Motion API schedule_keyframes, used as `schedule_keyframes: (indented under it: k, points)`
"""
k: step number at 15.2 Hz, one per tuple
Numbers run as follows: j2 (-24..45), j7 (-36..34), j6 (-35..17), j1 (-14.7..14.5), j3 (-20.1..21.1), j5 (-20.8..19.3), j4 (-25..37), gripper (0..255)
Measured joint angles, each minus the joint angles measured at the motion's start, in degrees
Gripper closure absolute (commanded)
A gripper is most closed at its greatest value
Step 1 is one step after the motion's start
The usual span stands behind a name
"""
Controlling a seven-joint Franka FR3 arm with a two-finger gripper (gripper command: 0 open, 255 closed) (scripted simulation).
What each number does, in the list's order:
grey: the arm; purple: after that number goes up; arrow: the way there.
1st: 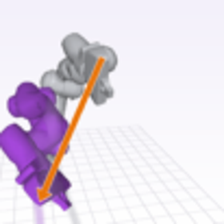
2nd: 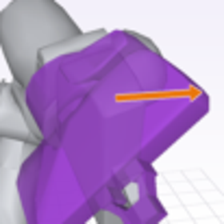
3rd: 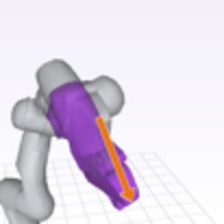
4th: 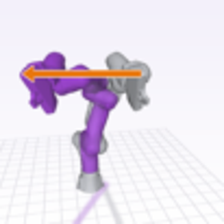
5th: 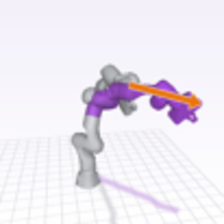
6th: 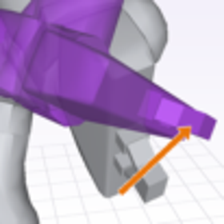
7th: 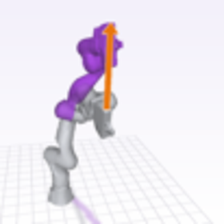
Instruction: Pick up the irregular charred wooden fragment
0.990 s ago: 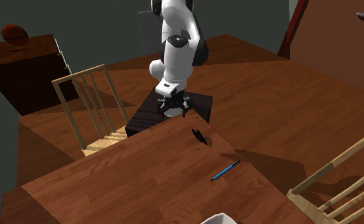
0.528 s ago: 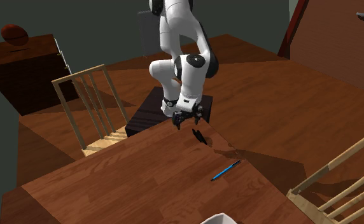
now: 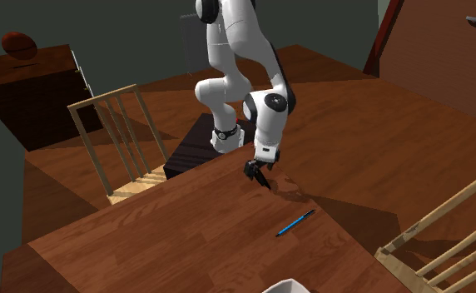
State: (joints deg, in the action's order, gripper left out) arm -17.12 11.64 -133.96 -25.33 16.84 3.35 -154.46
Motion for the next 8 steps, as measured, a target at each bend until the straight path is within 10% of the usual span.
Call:
schedule_keyframes:
  k: [7, 8]
  points:
    - [4.84, -1.26, -6.62, 0.22, 1.07, -1.13, -2.05, 0]
    - [5.17, -1.37, -7.17, 0.25, 1.13, -1.23, -2.26, 255]
